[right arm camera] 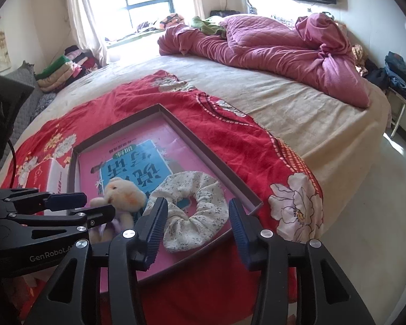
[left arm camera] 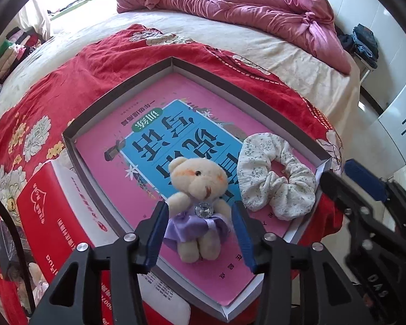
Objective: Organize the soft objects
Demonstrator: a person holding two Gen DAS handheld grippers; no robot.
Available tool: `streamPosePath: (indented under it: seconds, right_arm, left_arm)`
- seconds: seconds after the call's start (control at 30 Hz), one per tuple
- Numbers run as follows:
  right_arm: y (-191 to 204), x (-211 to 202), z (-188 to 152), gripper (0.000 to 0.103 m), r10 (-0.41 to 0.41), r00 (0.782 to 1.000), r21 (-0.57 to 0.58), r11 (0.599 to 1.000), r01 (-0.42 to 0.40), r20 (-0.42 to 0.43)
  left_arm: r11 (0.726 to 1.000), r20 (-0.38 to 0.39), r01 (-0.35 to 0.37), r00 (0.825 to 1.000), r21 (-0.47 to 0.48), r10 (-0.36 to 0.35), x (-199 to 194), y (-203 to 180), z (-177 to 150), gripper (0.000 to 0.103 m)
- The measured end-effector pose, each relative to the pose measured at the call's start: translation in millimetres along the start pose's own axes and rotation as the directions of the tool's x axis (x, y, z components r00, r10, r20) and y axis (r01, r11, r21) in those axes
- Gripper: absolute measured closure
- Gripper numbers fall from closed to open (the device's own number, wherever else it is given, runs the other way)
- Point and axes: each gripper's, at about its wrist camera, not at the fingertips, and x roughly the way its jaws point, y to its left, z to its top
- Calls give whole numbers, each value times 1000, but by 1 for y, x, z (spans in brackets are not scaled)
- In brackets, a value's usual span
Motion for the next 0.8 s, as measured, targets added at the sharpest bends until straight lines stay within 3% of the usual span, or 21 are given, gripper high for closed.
streamPosePath:
  seconds: [0.17, 0.3, 0.37, 0.57, 0.8]
  right_arm:
    - [0, -19, 1, 49, -3, 1000, -10, 1000, 4, 29]
    - [3, -33, 0, 47, -19, 999, -24, 1000, 20, 45]
    - [5, -40, 0, 42, -26, 998, -31, 999, 28, 56]
    - [17, -64, 1, 30, -44, 994, -55, 997, 49, 102]
    - [39, -94, 4, 30, -51, 988, -91, 994, 64, 146]
  left_arm:
    - [1000, 28, 0, 1000, -9, 0, -14, 1, -2, 41]
    - [1000, 81, -6, 997, -19, 7, -37, 3, -6, 36]
    - [1000, 105, -10, 994, -21, 12, -51, 4, -9, 26]
    - [999, 198, -13, 980, -44, 21, -95, 12, -26, 23]
    - [995, 253, -37, 966, -89, 58, -135, 29, -48, 22]
